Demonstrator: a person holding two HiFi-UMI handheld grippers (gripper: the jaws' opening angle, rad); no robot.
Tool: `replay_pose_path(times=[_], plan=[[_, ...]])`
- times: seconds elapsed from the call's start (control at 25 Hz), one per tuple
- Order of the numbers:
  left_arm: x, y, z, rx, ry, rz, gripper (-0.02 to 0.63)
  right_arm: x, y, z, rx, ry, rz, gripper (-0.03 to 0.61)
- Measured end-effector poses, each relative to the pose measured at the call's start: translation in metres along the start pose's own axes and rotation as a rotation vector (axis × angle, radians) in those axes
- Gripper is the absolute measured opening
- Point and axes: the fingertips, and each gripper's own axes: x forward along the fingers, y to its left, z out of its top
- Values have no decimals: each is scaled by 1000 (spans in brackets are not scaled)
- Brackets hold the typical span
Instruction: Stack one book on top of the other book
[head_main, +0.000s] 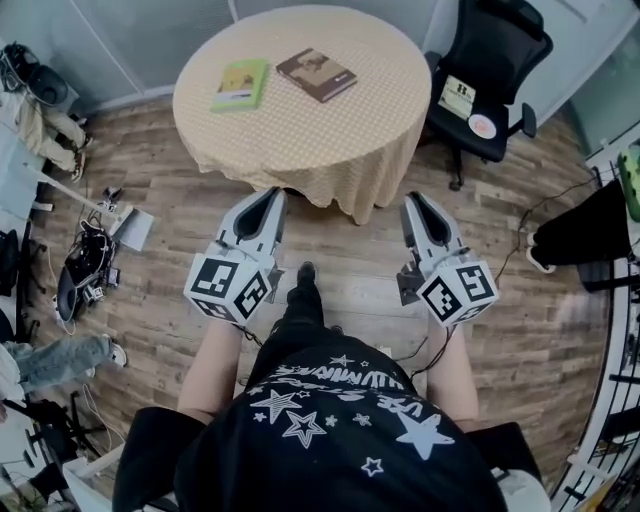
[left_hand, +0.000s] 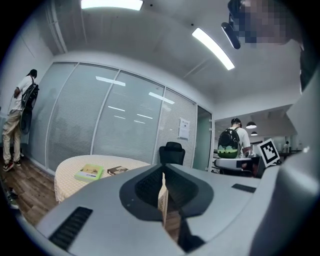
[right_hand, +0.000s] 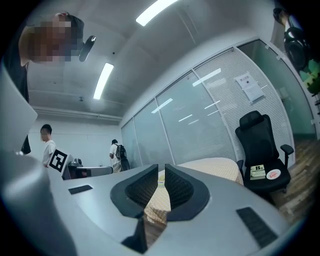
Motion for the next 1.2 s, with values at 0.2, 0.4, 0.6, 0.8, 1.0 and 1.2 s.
replay_pose_path(times=[0.2, 0.4, 0.6, 0.8, 1.0, 1.2], plan=[[44, 25, 0, -16, 26, -26, 21, 32, -25, 2, 10, 11, -34, 47], [79, 55, 4, -15, 32, -39, 21, 80, -45, 10, 8, 17, -44, 48], [105, 99, 8, -52, 35, -23, 21, 135, -49, 15, -3, 32, -27, 46], [128, 134, 7, -79, 47, -27, 21, 177, -52, 14, -15, 55, -29, 46], [154, 167, -2, -95, 94, -25, 21, 211, -62, 7, -7, 89, -49, 46], [176, 188, -20, -103, 148, -50, 21, 232, -86, -14, -56, 176, -138, 46]])
